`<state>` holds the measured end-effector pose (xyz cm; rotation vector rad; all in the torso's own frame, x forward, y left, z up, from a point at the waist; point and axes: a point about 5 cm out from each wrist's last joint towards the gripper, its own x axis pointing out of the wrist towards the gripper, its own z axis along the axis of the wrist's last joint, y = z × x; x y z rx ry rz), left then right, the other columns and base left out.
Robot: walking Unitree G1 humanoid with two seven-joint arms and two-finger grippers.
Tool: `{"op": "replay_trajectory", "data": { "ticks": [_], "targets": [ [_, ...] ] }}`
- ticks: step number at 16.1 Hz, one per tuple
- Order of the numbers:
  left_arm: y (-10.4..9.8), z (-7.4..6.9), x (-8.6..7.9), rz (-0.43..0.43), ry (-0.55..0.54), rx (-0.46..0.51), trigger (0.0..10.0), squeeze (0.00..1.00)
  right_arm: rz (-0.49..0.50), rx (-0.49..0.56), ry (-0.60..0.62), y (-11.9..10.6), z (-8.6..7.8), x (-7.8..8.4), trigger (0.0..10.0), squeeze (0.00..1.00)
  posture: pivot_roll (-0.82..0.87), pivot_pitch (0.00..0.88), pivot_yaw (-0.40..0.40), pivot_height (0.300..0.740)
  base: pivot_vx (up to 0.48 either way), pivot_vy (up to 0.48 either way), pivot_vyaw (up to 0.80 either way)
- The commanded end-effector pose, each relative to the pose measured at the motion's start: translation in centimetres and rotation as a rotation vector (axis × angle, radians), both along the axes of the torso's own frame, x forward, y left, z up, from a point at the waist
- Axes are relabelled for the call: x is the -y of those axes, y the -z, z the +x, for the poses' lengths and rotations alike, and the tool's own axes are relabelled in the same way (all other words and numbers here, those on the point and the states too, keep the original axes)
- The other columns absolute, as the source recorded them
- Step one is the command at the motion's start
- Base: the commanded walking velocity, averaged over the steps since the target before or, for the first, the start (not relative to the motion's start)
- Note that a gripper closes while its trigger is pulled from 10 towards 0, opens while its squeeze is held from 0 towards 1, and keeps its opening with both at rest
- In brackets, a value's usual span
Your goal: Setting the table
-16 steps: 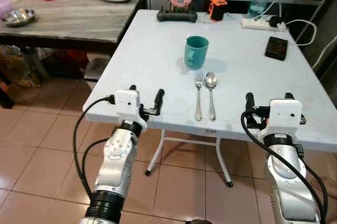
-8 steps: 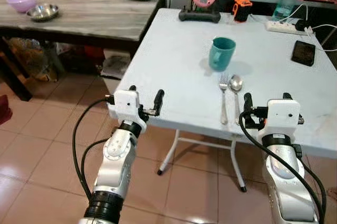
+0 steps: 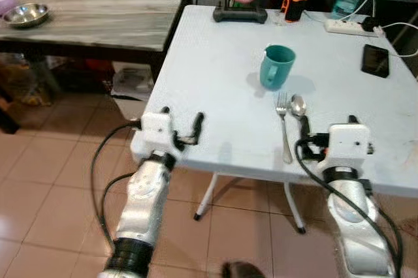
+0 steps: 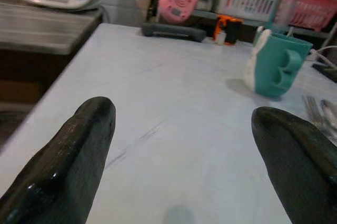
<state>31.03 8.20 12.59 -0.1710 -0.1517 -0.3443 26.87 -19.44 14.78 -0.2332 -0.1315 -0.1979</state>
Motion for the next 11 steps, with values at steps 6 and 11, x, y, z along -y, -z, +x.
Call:
{"op": "replay_trajectory", "data": {
  "ticks": [6, 11],
  "targets": [
    [0.5, -0.6, -0.1, 0.044, 0.023, -0.002, 10.0, 0.00, 0.011, 0.005, -0.021, -0.1, 0.1, -0.6, 10.0, 0.00, -0.31, 0.128, 0.014, 0.740, 0.000, 0.000, 0.00],
    [1.7, -2.0, -0.2, 0.130, 0.143, 0.004, 10.0, 0.00, 0.115, -0.023, 0.041, 0.5, 0.4, 0.4, 10.0, 0.00, -0.30, 0.145, 0.016, 0.740, 0.000, 0.000, 0.00]
  ]
}}
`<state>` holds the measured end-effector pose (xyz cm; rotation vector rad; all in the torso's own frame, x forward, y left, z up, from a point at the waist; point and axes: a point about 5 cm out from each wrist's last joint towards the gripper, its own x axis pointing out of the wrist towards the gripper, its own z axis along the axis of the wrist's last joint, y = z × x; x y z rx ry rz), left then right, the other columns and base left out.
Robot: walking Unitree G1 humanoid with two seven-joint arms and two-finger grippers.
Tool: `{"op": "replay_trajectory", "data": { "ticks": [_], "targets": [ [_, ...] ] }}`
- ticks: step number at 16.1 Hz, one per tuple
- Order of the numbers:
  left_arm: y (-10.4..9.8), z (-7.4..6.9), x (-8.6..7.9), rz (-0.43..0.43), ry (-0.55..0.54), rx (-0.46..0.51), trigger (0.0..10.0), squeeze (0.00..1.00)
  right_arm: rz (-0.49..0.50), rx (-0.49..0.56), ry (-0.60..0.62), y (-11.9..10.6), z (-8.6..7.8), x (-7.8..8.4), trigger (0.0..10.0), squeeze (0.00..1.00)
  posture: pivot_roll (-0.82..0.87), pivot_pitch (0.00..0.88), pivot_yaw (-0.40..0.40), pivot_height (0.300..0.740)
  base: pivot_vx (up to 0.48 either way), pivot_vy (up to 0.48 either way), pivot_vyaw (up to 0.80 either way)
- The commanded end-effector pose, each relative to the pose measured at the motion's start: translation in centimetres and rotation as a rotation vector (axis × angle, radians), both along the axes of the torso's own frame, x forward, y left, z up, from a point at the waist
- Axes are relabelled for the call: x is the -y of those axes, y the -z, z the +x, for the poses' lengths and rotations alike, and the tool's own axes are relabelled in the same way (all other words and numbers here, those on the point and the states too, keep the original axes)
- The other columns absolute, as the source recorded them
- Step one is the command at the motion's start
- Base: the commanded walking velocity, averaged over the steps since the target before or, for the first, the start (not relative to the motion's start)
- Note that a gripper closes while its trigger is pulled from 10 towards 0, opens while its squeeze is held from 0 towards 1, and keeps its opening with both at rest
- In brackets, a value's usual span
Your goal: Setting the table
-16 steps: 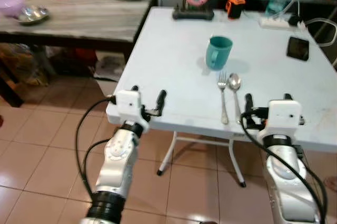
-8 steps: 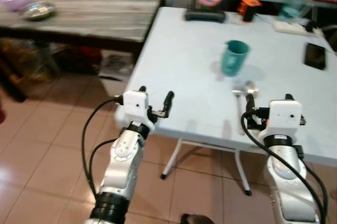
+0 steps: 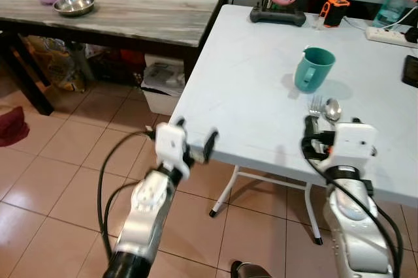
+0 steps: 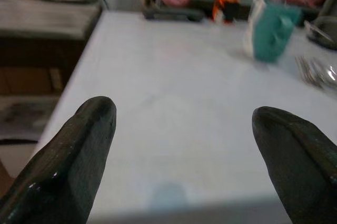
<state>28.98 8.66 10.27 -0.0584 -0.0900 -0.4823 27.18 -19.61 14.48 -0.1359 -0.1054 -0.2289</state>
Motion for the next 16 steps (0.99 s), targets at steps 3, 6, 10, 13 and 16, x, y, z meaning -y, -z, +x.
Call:
{"op": "replay_trajectory", "data": {
  "ticks": [3, 6, 10, 13, 16],
  "targets": [
    [0.0, -0.9, -1.0, 0.059, 0.060, 0.024, 10.0, 0.00, 0.030, -0.022, 0.033, 0.4, 0.1, 0.7, 10.0, 0.00, -0.29, 0.169, 0.025, 0.740, 0.000, 0.000, 0.00],
    [0.3, -1.9, -1.5, 0.110, 0.132, 0.027, 10.0, 0.00, 0.036, -0.013, 0.050, -0.1, 0.8, 1.2, 10.0, 0.00, -0.27, 0.187, 0.037, 0.740, 0.000, 0.000, 0.00],
    [-0.1, -2.2, -1.5, 0.115, 0.156, 0.038, 10.0, 0.00, 0.022, 0.007, 0.088, -0.8, 1.5, 2.1, 10.0, 0.00, -0.26, 0.195, 0.044, 0.740, 0.000, 0.000, 0.00],
    [-0.6, -2.1, -1.1, 0.108, 0.181, 0.053, 10.0, 0.00, 0.022, 0.013, 0.100, -1.3, 2.3, 2.7, 10.0, 0.00, -0.26, 0.195, 0.045, 0.740, 0.000, 0.000, 0.00],
    [-1.0, -2.3, -0.6, 0.124, 0.255, 0.071, 10.0, 0.00, 0.017, -0.014, 0.078, -1.4, 3.5, 2.8, 10.0, 0.00, -0.25, 0.198, 0.048, 0.740, 0.000, 0.000, 0.00]
  ]
}}
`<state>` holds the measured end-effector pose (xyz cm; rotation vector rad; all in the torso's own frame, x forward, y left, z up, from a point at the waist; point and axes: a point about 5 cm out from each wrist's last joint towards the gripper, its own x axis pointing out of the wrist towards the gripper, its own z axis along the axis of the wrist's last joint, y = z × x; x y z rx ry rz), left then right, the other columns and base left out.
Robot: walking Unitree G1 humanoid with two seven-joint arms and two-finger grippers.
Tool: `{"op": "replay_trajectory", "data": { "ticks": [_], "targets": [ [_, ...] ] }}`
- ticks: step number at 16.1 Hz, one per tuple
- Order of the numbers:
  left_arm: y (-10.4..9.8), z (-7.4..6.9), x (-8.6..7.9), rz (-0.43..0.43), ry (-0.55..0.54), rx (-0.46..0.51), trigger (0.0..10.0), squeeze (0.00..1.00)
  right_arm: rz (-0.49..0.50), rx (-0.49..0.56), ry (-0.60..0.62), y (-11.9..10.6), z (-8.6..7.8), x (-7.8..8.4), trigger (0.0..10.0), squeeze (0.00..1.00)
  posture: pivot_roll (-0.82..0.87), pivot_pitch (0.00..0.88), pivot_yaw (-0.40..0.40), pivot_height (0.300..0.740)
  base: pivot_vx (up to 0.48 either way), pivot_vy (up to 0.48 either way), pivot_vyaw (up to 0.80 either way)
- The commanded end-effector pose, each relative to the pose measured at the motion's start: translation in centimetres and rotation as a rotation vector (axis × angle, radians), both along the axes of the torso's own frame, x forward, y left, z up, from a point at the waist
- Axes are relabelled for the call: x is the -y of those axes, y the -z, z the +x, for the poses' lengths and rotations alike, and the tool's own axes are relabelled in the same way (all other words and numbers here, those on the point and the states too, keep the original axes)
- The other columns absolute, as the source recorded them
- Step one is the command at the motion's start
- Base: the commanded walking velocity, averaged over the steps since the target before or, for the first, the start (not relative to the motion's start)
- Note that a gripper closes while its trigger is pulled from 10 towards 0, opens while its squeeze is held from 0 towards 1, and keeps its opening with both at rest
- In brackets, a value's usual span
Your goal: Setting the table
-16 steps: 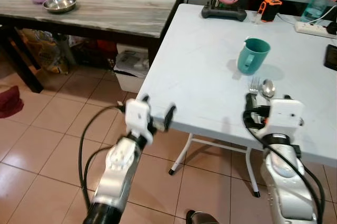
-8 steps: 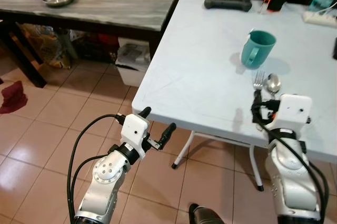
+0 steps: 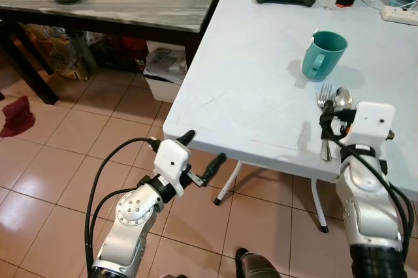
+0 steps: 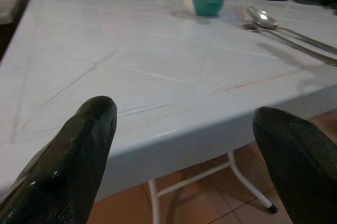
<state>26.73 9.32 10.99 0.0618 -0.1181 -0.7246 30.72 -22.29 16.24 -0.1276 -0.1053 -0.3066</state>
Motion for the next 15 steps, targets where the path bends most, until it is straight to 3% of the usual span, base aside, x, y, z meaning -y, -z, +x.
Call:
{"op": "replay_trajectory", "data": {
  "ticks": [1, 7, 15],
  "targets": [
    [-0.4, -0.1, 0.1, 0.015, 0.030, 0.011, 10.0, 0.00, 0.014, -0.027, 0.001, 0.4, 0.3, 0.2, 10.0, 0.00, -0.25, 0.198, 0.049, 0.740, 0.000, 0.000, 0.00],
    [-1.1, 0.0, 0.6, 0.011, 0.063, 0.030, 10.0, 0.00, 0.066, -0.098, -0.061, 1.5, 2.5, -0.8, 10.0, 0.00, -0.25, 0.197, 0.051, 0.740, 0.000, 0.000, 0.00],
    [-1.5, 0.2, 0.9, 0.006, 0.070, 0.040, 10.0, 0.00, 0.125, -0.144, -0.078, 2.2, 3.7, -0.1, 10.0, 0.00, -0.25, 0.196, 0.052, 0.740, 0.000, 0.000, 0.00]
  ]
}}
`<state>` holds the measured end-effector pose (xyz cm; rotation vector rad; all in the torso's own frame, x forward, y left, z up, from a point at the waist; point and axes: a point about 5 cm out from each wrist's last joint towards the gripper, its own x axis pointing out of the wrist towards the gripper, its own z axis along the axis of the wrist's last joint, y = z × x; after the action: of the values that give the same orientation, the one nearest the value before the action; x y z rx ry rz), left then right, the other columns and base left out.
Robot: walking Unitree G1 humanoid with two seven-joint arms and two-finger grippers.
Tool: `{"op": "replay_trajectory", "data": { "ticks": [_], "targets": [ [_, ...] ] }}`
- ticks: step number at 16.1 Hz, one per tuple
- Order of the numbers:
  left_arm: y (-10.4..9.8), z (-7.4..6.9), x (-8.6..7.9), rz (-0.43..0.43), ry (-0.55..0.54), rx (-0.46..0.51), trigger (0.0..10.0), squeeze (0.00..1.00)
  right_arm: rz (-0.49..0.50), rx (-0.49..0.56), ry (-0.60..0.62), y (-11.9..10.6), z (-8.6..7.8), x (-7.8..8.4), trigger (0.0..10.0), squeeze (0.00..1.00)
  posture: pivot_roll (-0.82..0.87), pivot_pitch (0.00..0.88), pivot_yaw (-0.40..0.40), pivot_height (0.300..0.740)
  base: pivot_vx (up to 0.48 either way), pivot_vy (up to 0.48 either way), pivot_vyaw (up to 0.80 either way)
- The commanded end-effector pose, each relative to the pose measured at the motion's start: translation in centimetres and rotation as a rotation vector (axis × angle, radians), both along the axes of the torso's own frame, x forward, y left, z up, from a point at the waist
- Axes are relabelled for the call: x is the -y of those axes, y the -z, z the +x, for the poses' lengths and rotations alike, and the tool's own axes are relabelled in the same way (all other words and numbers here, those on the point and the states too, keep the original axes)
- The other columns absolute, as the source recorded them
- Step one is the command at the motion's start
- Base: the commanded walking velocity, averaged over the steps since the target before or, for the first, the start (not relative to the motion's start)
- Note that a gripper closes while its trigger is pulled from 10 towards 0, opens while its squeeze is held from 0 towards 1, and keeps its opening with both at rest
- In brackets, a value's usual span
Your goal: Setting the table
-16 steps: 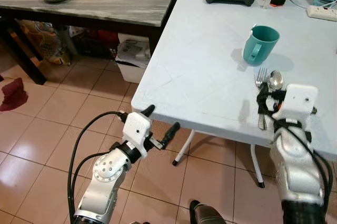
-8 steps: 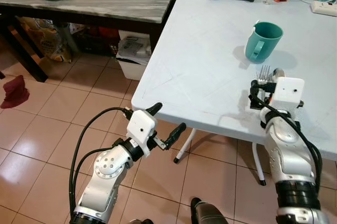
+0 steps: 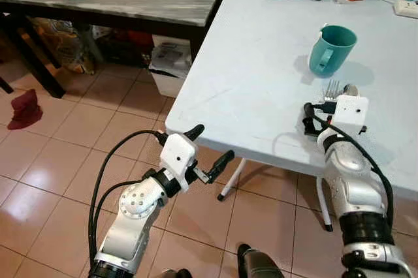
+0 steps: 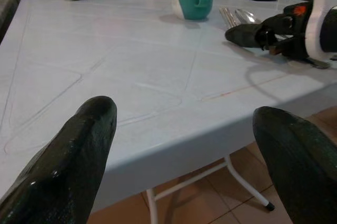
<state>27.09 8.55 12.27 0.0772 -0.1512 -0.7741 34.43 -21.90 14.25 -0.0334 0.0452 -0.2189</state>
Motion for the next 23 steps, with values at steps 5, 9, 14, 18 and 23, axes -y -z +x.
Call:
{"op": "replay_trajectory", "data": {
  "ticks": [5, 9, 14, 18, 23],
  "targets": [
    [-0.8, -0.1, 0.3, 0.006, 0.046, 0.026, 10.0, 0.00, 0.096, -0.054, 0.028, 0.9, -0.6, -0.2, 0.0, 0.00, -0.25, 0.196, 0.048, 0.740, 0.000, 0.000, 0.00],
    [-0.9, -0.1, 0.5, 0.016, 0.064, 0.032, 10.0, 0.00, 0.145, -0.064, 0.068, 0.0, -1.5, 0.8, 0.0, 0.00, -0.26, 0.195, 0.052, 0.740, 0.000, 0.000, 0.00],
    [-1.0, 0.2, 0.6, 0.038, 0.081, 0.032, 10.0, 0.00, 0.161, -0.130, 0.081, -0.2, -2.9, 1.9, 1.5, 0.00, -0.27, 0.199, 0.060, 0.740, 0.000, 0.000, 0.00],
    [-1.0, 0.3, 0.8, 0.054, 0.097, 0.027, 10.0, 0.00, 0.100, -0.164, 0.022, -0.2, -2.6, 2.5, 10.0, 0.00, -0.27, 0.200, 0.067, 0.740, 0.000, 0.000, 0.00],
    [-1.1, 0.4, 0.8, 0.062, 0.099, 0.026, 10.0, 0.00, 0.057, -0.156, -0.028, -1.0, -1.2, 2.5, 10.0, 0.00, -0.27, 0.203, 0.067, 0.740, 0.000, 0.000, 0.00]
  ]
}}
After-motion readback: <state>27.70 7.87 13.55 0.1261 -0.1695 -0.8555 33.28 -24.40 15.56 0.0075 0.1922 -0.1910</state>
